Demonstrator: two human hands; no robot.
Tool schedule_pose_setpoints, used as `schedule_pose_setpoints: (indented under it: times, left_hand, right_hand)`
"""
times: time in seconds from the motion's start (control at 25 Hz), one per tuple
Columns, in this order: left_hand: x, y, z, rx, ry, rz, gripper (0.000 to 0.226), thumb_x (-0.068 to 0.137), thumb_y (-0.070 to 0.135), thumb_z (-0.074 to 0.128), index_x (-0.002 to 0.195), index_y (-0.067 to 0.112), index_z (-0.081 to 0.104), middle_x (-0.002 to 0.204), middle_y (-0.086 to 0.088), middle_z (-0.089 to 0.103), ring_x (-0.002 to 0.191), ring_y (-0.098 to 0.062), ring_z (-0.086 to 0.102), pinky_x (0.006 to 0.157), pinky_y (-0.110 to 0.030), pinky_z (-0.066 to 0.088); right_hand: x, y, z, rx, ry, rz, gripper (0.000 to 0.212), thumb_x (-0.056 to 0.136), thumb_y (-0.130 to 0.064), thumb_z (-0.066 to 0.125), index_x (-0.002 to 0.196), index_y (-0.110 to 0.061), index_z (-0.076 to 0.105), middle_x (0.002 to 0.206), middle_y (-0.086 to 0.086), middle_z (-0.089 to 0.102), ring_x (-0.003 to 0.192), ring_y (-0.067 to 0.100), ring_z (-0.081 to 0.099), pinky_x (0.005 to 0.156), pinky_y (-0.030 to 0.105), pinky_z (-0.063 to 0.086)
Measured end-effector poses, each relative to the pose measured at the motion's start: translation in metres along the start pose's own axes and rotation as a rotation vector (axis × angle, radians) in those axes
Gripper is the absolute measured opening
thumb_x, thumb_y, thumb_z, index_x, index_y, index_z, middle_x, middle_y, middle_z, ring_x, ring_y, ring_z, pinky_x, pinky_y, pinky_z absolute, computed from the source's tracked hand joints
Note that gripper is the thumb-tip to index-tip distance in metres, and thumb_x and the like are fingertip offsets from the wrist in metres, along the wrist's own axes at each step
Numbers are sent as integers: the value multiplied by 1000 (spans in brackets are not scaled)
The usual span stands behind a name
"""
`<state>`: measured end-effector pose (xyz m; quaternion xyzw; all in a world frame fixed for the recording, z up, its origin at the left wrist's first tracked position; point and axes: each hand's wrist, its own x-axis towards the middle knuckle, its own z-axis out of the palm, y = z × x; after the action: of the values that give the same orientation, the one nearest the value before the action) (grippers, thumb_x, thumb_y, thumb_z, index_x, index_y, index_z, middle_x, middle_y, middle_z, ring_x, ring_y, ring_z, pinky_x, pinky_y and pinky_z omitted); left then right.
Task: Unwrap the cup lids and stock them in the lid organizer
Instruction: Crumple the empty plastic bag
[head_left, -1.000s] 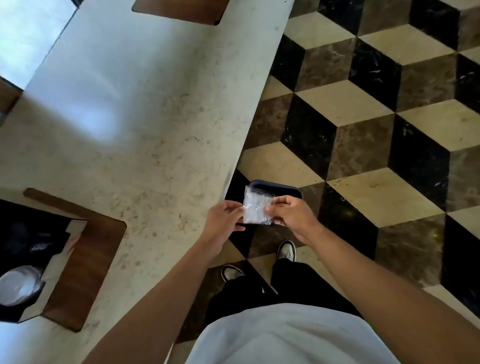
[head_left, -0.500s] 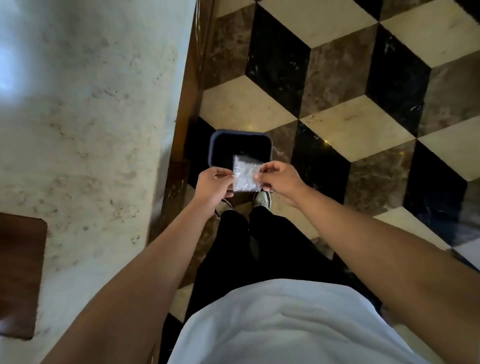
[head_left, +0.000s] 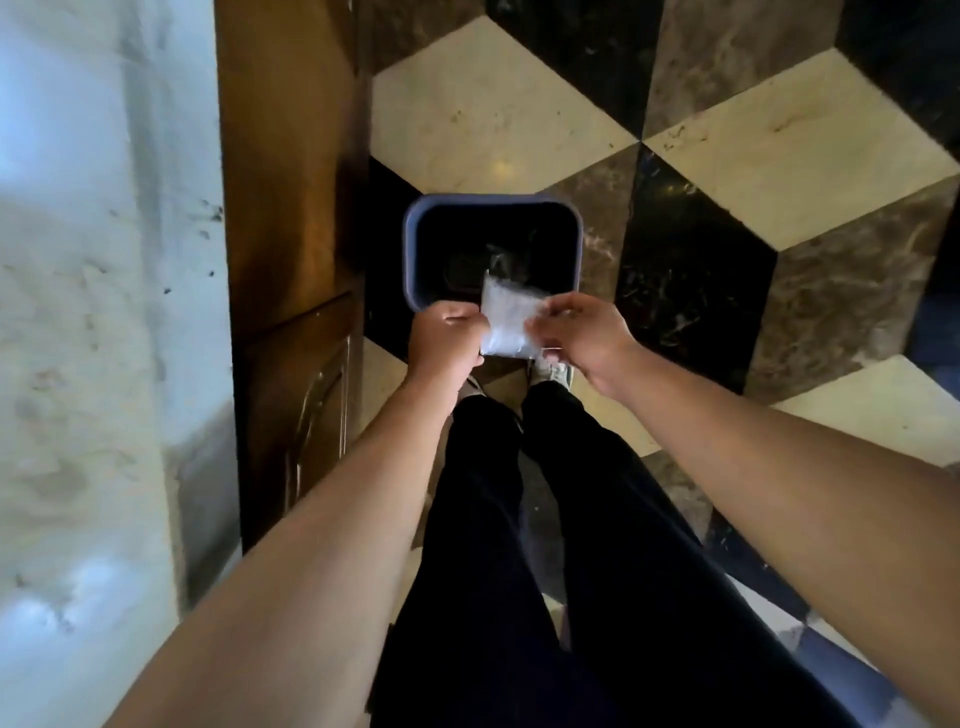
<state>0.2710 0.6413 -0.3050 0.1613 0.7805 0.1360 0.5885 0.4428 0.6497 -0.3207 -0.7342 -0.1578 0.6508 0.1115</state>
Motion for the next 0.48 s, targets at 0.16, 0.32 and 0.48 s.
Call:
schedule_pose_setpoints:
  times: [0.16, 0.32, 0.48]
  left_hand:
    - [61, -10, 9, -63, 57, -26, 14, 97, 10, 62, 89, 20, 68, 99, -13, 75, 94, -30, 74, 87, -44, 63]
    - [122, -27, 23, -76, 84, -41, 10, 100, 9, 58, 100, 14, 67, 115, -18, 73, 106, -34, 72, 90, -43, 61]
    - [170, -40, 36, -109, 77, -64, 14, 102, 9, 54, 110, 10, 66, 118, -16, 71, 110, -31, 69, 84, -37, 58]
  right_hand:
    - [69, 16, 19, -29, -11, -22, 20, 78, -2, 84, 79, -19, 72, 72, 2, 73, 51, 9, 66, 52, 20, 54]
    - [132, 27, 39, -56, -49, -39, 20, 80, -3, 84, 78, -18, 70, 77, 5, 72, 58, 13, 70, 62, 30, 60]
    - [187, 31, 58, -93, -58, -78, 22, 80, -1, 83, 76, -16, 68, 74, 6, 72, 58, 15, 72, 60, 29, 59]
